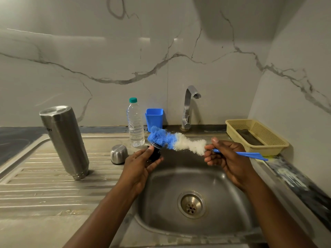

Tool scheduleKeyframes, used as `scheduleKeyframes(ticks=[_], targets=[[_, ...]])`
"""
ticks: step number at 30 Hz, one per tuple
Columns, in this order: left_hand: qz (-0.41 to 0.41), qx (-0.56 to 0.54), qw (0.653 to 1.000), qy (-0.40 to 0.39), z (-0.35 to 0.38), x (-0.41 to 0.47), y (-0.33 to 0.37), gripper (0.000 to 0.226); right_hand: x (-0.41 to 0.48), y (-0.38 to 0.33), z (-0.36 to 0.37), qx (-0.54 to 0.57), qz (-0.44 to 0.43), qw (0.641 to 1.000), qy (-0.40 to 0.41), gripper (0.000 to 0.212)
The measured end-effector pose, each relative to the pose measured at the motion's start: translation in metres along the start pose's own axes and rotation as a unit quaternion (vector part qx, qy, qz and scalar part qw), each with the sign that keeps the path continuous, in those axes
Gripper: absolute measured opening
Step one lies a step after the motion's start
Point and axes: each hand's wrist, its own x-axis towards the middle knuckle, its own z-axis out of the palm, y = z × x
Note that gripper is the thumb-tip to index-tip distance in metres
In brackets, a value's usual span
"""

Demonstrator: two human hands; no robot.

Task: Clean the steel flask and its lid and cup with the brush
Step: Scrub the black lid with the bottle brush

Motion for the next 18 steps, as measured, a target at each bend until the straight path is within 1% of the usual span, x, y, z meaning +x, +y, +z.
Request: scheduleKeyframes(ticks=[4,9,13,16,18], targets=[[0.025,-0.024,0.999,0.025,-0.0049,0.0032,0.0092,0.029,-0.0013,-0.0070,-0.0088,0.011,-0.007,1.000,0.007,0.034],[0.003,-0.009,1.000,0.015,-0.0001,-0.0012,0.0006,0.036,-0.0012,0.0000,-0.0020,0.003,-0.001,1.000,-0.002,0.035],[0.029,-0.023,0.999,0.023,-0.0024,0.0013,0.0078,0.034,-0.0008,-0.0067,-0.0082,0.015,-0.006,1.000,0.006,0.033],[0.005,-0.018,1.000,0.006,0.0013,-0.0014,0.0034,0.026,0.0000,-0.0014,-0.0055,0.013,-0.006,1.000,0.002,0.034],[-0.016,-0.018,1.000,-0.005,0.0031,-0.0023,-0.0005,0.025,0.0003,0.0019,-0.0006,0.007,-0.001,1.000,-0.005,0.036]])
